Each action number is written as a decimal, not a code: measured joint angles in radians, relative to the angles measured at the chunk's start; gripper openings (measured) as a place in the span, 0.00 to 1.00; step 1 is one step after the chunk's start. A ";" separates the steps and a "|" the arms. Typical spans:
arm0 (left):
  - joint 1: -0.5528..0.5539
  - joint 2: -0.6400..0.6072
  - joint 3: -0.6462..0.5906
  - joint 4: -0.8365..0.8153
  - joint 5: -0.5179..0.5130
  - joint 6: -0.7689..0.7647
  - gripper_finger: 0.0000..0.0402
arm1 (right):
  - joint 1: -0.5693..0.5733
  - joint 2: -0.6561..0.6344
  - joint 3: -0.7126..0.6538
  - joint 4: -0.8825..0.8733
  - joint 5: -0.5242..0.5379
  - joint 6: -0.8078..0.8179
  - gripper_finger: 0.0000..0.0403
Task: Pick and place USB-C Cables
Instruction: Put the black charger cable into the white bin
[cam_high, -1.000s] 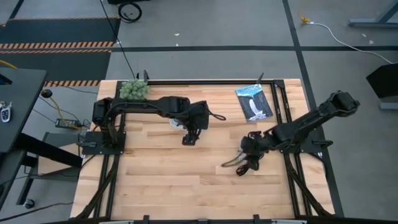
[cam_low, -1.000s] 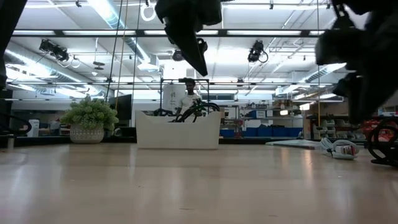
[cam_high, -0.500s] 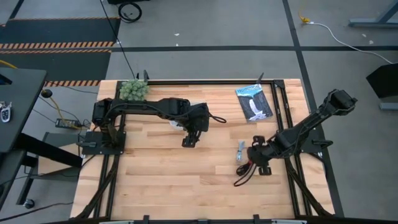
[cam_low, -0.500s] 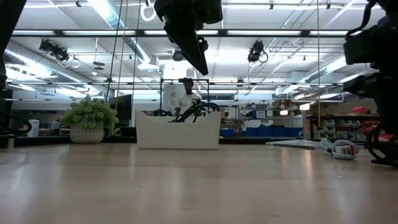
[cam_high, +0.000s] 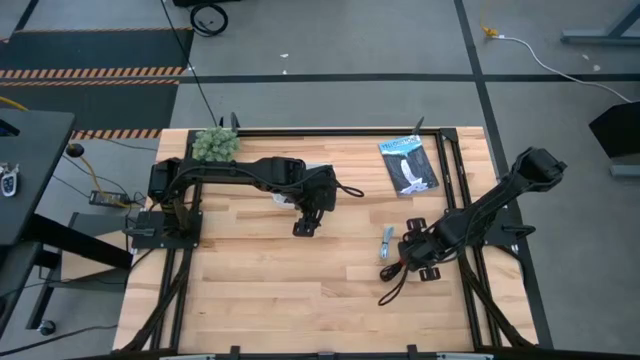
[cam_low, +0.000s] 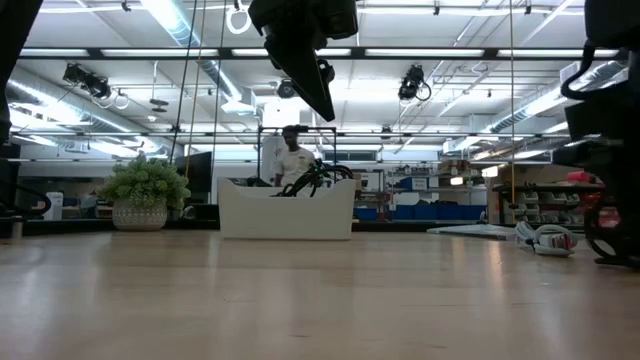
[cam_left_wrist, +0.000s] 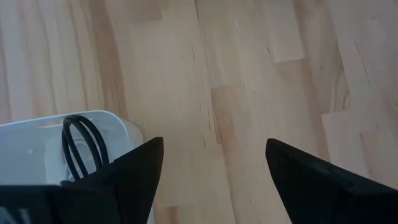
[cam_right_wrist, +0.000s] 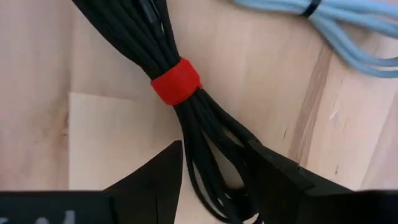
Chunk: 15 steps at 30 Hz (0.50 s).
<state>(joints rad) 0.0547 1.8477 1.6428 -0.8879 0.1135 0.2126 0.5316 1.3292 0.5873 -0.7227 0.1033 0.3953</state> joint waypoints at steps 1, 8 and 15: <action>0.000 0.000 0.000 0.000 0.000 0.000 0.72 | 0.000 0.013 0.000 -0.001 0.000 0.000 0.45; 0.000 0.000 0.000 0.000 0.000 0.000 0.72 | 0.000 0.075 0.005 -0.011 0.009 0.018 0.34; 0.000 0.000 0.000 0.000 0.000 0.000 0.72 | -0.001 0.020 -0.001 0.002 -0.009 0.089 0.11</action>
<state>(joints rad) 0.0544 1.8481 1.6428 -0.8875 0.1139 0.2124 0.5308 1.3489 0.5861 -0.7206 0.0942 0.4840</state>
